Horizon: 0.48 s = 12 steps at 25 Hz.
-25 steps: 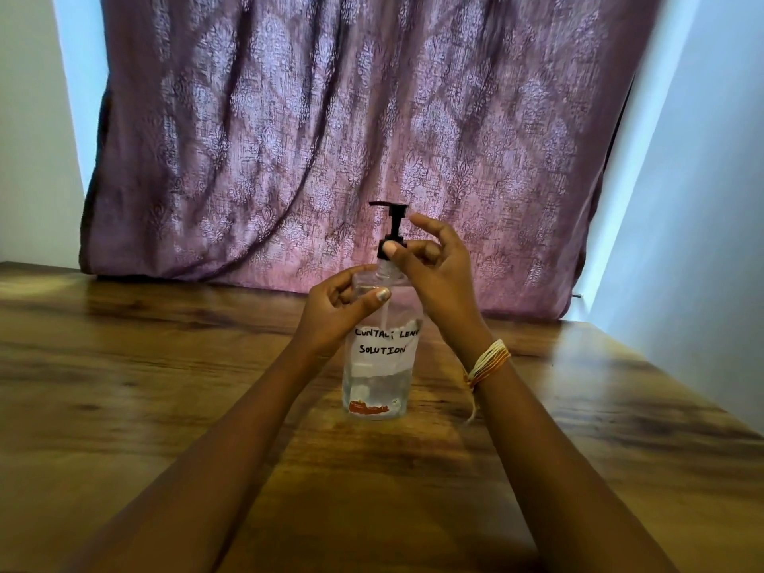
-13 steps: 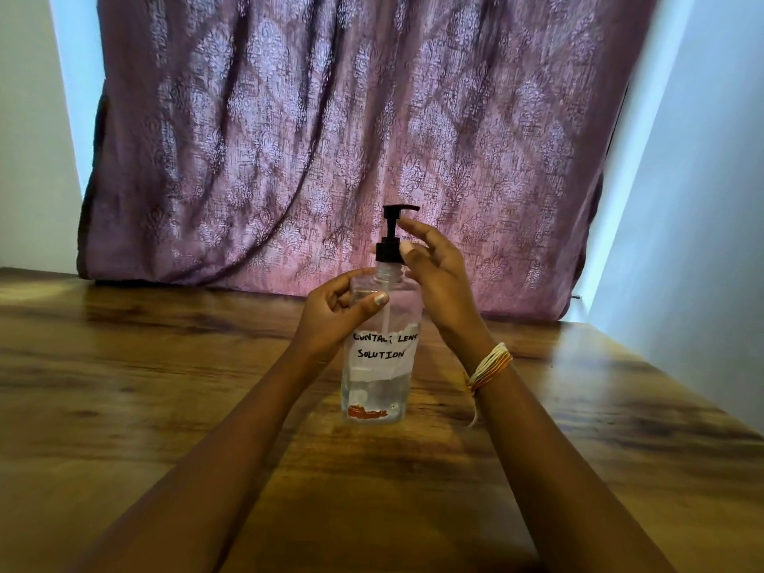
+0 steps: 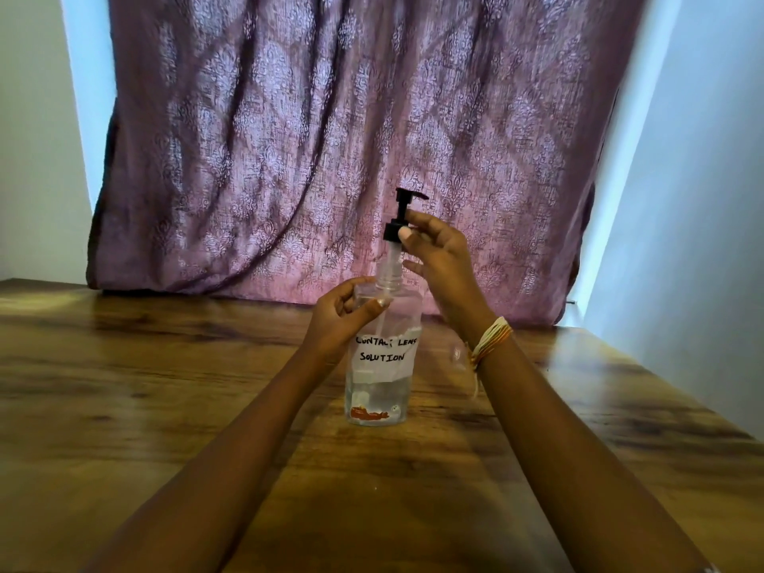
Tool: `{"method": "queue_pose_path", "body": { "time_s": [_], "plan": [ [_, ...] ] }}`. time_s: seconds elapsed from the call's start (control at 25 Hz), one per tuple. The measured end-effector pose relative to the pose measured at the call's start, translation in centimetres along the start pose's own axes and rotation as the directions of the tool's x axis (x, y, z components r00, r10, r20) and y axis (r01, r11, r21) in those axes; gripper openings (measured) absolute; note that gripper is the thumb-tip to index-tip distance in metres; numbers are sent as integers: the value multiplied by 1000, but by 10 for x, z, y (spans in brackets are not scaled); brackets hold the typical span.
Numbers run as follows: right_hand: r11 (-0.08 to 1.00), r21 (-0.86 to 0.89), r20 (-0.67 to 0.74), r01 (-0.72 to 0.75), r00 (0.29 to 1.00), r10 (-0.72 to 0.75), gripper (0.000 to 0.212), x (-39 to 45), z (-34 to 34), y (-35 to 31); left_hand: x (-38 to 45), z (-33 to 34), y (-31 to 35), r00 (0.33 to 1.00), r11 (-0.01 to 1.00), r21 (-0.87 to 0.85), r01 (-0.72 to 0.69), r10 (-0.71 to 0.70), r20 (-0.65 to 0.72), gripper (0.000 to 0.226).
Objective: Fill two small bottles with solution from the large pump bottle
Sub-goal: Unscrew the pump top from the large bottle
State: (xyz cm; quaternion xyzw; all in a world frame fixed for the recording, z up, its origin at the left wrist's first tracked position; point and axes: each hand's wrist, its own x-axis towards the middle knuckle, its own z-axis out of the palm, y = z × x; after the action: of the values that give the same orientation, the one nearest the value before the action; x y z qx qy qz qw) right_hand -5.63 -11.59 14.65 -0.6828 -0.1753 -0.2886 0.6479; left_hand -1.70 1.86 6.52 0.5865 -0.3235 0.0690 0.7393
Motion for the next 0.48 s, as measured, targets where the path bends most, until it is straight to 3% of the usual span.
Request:
{"method": "queue_pose_path", "body": {
  "time_s": [0.2,0.48],
  "plan": [
    [998,33,-14,-51,999,51,16,35,-10,-42,6,-1,22,995,977,205,60,-74,60,12],
    [995,100,-102,-27,994,38,15,61,-19,-99,7,4,43,974,932,320,172,-209,87,18]
  ]
}}
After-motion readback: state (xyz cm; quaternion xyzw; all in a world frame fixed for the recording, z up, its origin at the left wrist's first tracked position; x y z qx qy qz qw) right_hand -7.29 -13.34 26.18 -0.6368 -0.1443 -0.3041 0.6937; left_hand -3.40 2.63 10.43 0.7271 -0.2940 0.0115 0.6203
